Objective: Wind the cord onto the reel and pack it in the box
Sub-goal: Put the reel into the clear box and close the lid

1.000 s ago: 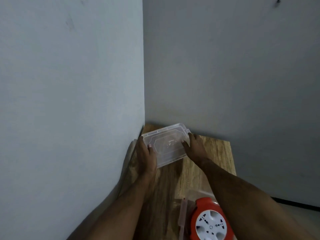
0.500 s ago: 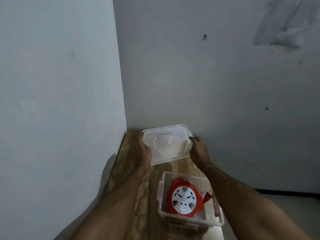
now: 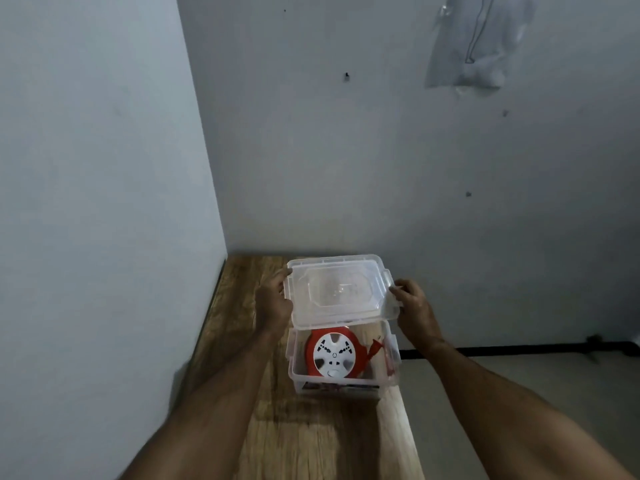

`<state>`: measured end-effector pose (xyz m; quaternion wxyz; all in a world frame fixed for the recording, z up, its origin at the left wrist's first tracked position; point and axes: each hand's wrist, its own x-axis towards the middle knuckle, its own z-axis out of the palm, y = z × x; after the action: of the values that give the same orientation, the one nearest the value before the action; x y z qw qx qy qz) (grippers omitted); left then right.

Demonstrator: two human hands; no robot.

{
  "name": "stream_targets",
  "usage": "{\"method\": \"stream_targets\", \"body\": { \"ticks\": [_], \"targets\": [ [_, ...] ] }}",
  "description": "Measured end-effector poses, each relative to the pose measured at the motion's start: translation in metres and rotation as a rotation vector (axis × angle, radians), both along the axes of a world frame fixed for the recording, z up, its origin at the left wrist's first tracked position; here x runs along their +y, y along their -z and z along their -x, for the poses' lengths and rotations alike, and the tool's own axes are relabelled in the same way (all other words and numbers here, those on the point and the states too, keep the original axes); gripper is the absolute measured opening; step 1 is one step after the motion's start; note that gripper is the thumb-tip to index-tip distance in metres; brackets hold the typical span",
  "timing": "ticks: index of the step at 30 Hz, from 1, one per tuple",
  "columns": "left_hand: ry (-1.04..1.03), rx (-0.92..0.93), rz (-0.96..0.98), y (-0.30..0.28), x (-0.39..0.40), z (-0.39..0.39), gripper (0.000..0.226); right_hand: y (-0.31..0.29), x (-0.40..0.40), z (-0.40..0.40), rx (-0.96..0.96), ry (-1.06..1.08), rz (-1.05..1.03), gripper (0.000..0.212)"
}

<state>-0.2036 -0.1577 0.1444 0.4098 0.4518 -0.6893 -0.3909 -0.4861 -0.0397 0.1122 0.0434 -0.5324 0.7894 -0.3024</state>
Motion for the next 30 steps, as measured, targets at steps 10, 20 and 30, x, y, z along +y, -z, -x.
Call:
{"method": "stream_targets", "body": {
  "ticks": [10, 20, 30],
  "targets": [
    [-0.067, -0.014, 0.147, -0.01, 0.026, 0.004, 0.022, -0.017, 0.038, -0.011, -0.087, 0.045, 0.388, 0.024],
    [-0.172, -0.317, 0.053, 0.013, 0.037, -0.003, 0.021, -0.004, 0.038, -0.027, -0.115, 0.16, 0.228, 0.032],
    [-0.127, -0.575, -0.052, 0.035, 0.054, -0.011, 0.038, 0.019, 0.032, -0.04, -0.171, 0.181, -0.037, 0.032]
  ]
}}
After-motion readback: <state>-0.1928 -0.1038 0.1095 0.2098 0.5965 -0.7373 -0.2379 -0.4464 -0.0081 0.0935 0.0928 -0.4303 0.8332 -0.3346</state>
